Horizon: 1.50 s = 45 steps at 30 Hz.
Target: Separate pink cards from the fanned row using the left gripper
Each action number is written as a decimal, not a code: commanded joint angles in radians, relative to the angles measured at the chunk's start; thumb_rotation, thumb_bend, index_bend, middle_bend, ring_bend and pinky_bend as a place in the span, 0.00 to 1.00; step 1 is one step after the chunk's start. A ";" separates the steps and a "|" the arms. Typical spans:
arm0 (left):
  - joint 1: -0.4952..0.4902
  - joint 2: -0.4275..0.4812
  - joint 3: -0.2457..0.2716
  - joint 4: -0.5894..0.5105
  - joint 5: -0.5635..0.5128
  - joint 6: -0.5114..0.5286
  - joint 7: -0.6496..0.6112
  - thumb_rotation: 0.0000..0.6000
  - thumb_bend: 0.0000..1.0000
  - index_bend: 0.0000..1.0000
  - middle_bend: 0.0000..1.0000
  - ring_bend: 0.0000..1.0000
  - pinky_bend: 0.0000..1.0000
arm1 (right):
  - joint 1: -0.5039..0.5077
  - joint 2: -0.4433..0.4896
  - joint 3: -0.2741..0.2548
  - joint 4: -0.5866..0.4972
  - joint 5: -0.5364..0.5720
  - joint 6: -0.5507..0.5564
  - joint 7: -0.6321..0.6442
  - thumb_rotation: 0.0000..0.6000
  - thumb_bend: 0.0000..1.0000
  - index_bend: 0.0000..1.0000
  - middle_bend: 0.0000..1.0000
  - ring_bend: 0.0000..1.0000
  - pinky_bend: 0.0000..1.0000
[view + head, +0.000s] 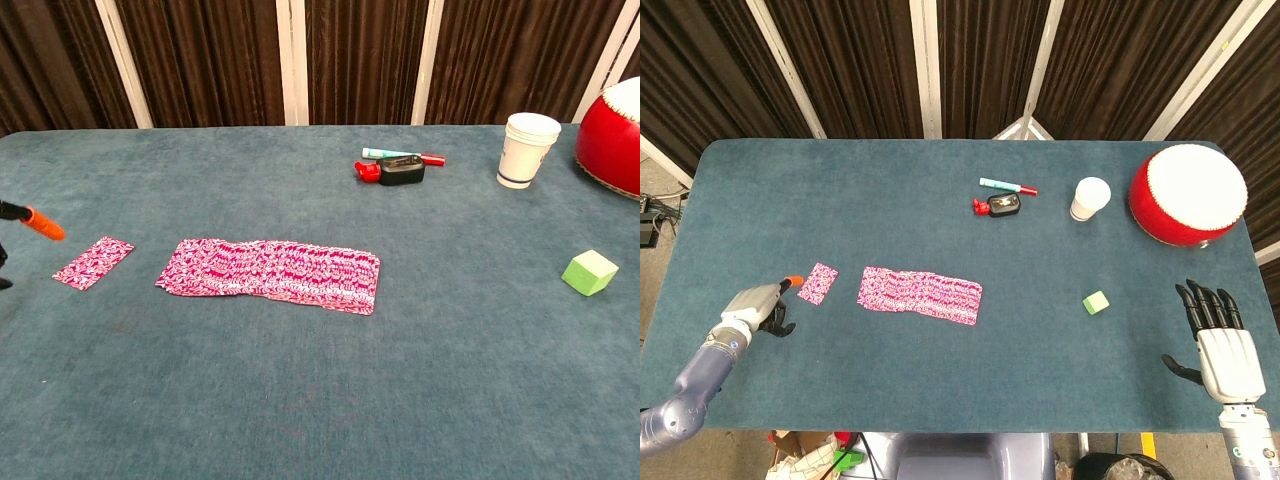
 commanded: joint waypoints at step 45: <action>-0.182 -0.250 -0.018 0.058 -0.152 -0.004 0.128 1.00 0.50 0.05 0.74 0.60 0.68 | 0.001 0.002 0.006 0.005 0.013 -0.003 0.023 1.00 0.13 0.05 0.07 0.10 0.07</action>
